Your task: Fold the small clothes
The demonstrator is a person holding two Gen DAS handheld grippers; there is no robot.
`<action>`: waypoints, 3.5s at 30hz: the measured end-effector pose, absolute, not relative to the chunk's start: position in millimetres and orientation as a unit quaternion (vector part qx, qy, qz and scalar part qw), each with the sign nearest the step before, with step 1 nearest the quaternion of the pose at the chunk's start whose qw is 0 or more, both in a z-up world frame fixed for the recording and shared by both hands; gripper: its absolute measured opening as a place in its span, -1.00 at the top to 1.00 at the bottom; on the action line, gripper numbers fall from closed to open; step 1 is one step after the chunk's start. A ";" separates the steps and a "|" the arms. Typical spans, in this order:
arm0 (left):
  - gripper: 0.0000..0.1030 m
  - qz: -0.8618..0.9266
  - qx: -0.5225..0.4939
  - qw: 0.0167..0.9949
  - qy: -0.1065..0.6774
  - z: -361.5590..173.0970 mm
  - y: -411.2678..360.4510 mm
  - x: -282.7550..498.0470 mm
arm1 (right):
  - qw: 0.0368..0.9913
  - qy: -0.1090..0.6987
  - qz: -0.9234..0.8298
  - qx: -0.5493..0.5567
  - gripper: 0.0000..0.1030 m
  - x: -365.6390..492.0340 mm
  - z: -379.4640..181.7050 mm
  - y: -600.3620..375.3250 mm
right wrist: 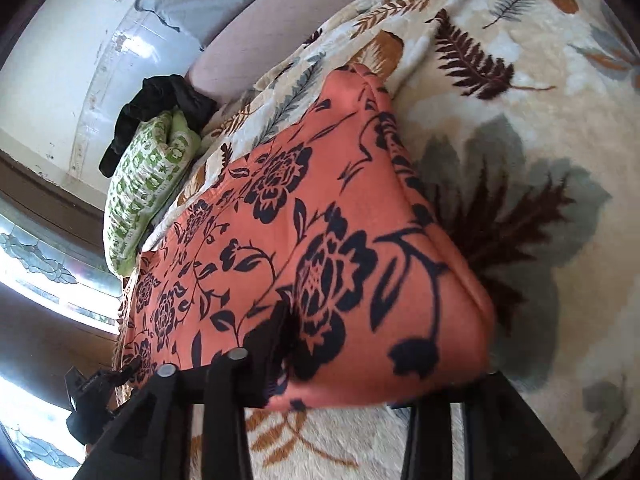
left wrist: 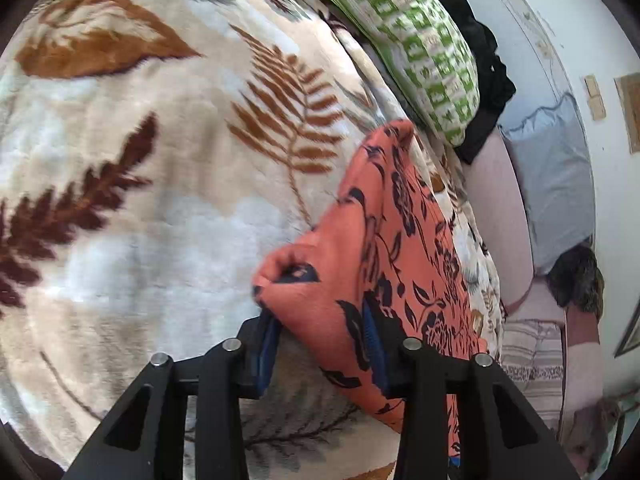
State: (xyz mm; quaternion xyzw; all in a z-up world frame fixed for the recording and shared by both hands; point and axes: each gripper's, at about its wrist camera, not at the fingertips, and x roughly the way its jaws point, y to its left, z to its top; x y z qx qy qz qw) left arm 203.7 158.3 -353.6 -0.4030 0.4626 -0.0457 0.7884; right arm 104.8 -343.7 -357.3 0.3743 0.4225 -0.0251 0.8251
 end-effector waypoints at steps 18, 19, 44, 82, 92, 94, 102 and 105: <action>-0.04 -0.119 -0.413 0.780 0.454 -353.5 146.1 183.8 | 0.899 0.403 0.083 0.150 0.25 146.7 -280.0 -190.0; -0.04 -0.123 -0.413 0.779 0.455 -355.2 142.2 187.2 | 0.896 0.408 0.090 0.149 0.25 157.7 -283.5 -178.5; 0.55 -0.095 -0.342 0.830 0.430 -355.8 117.2 221.8 | 0.841 0.476 0.103 0.234 0.69 190.6 -361.7 -173.2; 0.76 -0.213 0.085 0.904 0.362 -245.4 -111.1 162.9 | 0.795 0.293 0.198 0.493 0.83 53.6 -393.3 -424.5; 0.63 -0.236 0.228 0.845 0.422 -329.3 -215.9 135.9 | 0.770 0.255 0.185 0.555 0.82 37.6 -403.3 -451.1; 0.62 -0.244 0.233 0.851 0.402 -330.1 -212.9 129.0 | 0.774 0.256 0.186 0.548 0.82 36.5 -399.9 -448.6; 0.59 -0.315 0.155 0.852 0.389 -327.3 -179.5 140.4 | 0.800 0.240 0.194 0.514 -0.91 51.0 -360.4 -416.0; 0.59 -0.336 0.132 0.854 0.375 -331.3 -173.1 141.7 | 0.799 0.282 0.192 0.496 -0.89 86.5 -346.7 -403.5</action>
